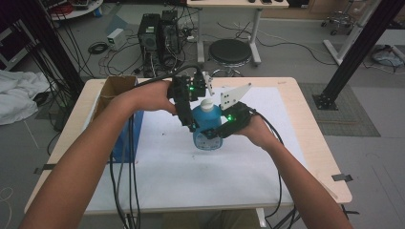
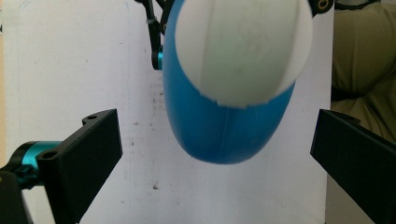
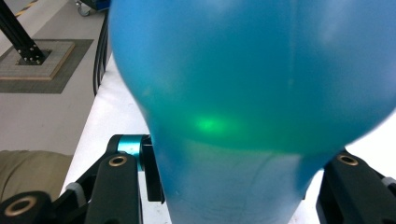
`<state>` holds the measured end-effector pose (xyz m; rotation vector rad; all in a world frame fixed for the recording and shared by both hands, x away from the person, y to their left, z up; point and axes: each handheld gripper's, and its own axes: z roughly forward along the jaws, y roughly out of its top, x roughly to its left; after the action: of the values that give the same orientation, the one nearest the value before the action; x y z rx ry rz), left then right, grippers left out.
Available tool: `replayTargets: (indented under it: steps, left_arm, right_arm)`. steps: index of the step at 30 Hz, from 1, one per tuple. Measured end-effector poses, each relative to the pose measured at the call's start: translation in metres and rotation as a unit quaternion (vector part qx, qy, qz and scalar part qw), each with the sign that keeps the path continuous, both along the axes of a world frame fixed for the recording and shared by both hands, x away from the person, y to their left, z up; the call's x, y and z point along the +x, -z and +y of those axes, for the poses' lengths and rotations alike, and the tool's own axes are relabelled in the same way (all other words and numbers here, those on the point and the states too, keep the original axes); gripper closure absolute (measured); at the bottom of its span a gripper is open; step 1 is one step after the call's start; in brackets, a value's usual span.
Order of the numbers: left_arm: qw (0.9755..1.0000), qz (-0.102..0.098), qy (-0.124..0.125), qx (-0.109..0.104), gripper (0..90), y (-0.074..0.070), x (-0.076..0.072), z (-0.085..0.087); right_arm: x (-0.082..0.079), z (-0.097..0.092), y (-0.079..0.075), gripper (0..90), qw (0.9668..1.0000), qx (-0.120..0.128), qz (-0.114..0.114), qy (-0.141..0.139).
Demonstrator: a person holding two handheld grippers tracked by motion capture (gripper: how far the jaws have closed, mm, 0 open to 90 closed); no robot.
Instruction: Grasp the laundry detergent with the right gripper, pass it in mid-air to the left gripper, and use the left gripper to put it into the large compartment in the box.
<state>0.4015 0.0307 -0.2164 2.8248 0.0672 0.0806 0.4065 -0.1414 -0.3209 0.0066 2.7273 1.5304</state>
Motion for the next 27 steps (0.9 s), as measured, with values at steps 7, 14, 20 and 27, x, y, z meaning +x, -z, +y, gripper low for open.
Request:
replayTargets:
  steps: [7, 14, 20, 27]
  left_arm:
    - [1.0, 0.002, 0.008, 0.0, 2.1, 0.0, 0.001, -0.012]
    - [0.9999, 0.001, 0.011, 0.001, 2.1, 0.001, 0.001, -0.017]
    - [0.9999, 0.001, 0.011, 0.001, 2.1, 0.001, 0.001, -0.018]
    - [0.9999, -0.001, 0.013, 0.002, 4.0, 0.002, 0.001, -0.019]
  right_arm:
    - [-0.002, 0.003, -0.002, 45.6, 1.0, 0.001, 0.0, -0.004]
    - [-0.004, 0.007, -0.005, 45.6, 1.0, -0.002, 0.003, -0.004]
    - [-0.003, 0.008, -0.004, 45.6, 1.0, -0.005, 0.003, -0.003]
    - [-0.004, 0.008, -0.005, 45.5, 1.0, -0.006, 0.006, -0.003]
